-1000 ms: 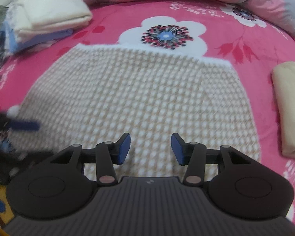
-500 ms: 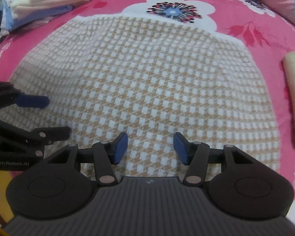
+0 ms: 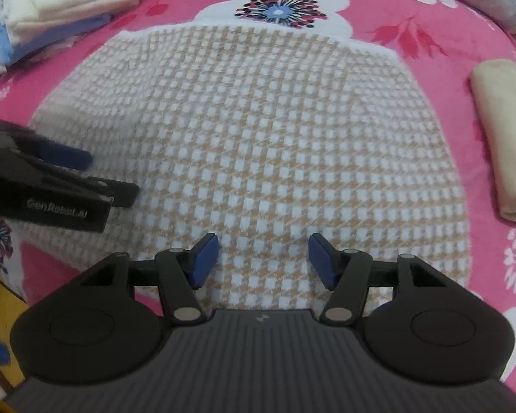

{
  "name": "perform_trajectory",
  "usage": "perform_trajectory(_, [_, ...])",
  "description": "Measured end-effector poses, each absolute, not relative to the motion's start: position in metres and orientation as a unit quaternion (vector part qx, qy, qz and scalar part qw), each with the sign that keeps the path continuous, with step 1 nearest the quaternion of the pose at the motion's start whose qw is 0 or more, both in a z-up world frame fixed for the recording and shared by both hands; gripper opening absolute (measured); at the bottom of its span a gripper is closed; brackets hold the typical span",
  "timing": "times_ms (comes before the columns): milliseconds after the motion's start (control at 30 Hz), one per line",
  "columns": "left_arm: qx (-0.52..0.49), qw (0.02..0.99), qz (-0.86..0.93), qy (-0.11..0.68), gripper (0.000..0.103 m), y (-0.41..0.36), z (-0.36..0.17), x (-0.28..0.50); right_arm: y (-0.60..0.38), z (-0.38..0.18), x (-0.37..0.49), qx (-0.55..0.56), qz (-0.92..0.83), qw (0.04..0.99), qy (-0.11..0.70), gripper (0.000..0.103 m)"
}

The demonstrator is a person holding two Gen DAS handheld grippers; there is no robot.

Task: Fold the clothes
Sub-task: 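Move both open grippers down toward the houndstooth cardigan's edge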

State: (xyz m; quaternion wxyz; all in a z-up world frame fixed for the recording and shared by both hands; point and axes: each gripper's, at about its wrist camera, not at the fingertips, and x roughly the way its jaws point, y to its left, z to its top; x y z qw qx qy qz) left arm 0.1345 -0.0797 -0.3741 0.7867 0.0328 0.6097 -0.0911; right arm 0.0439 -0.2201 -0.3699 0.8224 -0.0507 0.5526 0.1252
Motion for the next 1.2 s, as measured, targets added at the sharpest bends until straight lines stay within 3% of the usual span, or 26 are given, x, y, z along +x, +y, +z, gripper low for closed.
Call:
perform_trajectory(167, [0.037,0.773,-0.078,0.629,0.081,-0.080,-0.375,0.147,-0.230,-0.387,0.048,-0.024,0.112,0.802,0.586,0.064])
perform_trajectory(233, [0.040,0.769,-0.069,0.634,0.087,-0.080,-0.376,0.150,-0.233,-0.372,0.050,-0.016,0.110,0.817,0.565,0.064])
perform_trajectory(433, [0.042,0.761,-0.056,0.645,0.088,-0.083,-0.377,0.156,-0.247,-0.360,0.068,0.011,0.072,0.843,0.533,0.065])
perform_trajectory(567, [0.046,0.761,-0.051,0.646,0.089,-0.085,-0.377,0.157,-0.235,-0.375,0.075,-0.021,0.089,0.830,0.551,0.076])
perform_trajectory(833, [0.048,0.759,-0.045,0.648,0.093,-0.084,-0.377,0.154,-0.231,-0.349,0.083,-0.067,0.056,0.867,0.491,0.075])
perform_trajectory(1000, [0.047,0.756,-0.046,0.651,0.093,-0.084,-0.376,0.154,-0.255,-0.391,0.097,-0.036,0.046,0.835,0.548,0.082])
perform_trajectory(1200, [0.046,0.752,-0.045,0.657,0.093,-0.084,-0.377,0.157,-0.262,-0.393,0.106,-0.029,0.057,0.824,0.563,0.083])
